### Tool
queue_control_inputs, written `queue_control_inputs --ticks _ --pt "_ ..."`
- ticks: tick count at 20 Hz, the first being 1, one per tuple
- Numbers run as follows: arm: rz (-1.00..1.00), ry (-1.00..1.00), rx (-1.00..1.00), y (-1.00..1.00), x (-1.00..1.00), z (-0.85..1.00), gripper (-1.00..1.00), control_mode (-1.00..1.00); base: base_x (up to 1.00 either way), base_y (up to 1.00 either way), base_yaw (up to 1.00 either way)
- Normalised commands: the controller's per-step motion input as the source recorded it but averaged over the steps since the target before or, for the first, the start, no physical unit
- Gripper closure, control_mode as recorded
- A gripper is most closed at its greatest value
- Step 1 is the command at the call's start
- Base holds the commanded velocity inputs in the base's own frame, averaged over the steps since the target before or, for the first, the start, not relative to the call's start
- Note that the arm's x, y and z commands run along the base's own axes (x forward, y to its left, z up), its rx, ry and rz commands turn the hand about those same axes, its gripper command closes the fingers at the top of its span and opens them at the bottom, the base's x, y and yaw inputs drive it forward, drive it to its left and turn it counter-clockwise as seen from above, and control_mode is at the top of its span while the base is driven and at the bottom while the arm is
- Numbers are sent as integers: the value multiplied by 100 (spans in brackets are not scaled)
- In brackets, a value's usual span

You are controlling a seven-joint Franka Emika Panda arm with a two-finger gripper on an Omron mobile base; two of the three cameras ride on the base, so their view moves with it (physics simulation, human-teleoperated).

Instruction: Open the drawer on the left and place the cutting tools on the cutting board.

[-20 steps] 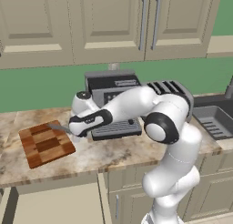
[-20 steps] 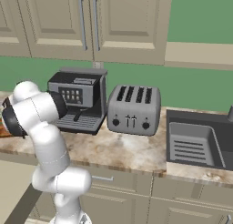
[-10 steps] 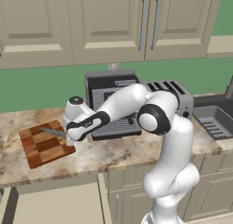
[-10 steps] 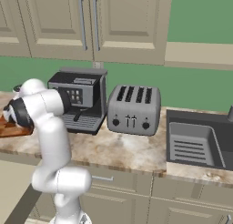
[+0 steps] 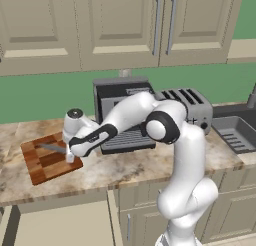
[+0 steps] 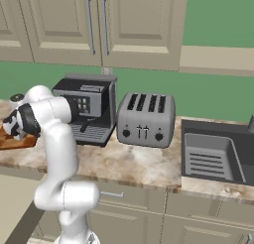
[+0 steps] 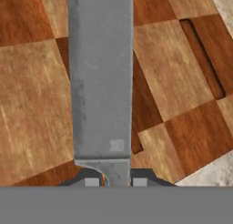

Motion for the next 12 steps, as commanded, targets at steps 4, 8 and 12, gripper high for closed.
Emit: queue_control_inputs --ticks 4,8,12 --pt "0 0 0 9 10 -12 100 -100 0 0 0" --pt "0 0 0 4 9 -13 100 -100 0 0 0" --pt "0 0 0 6 4 -18 100 -100 0 0 0"
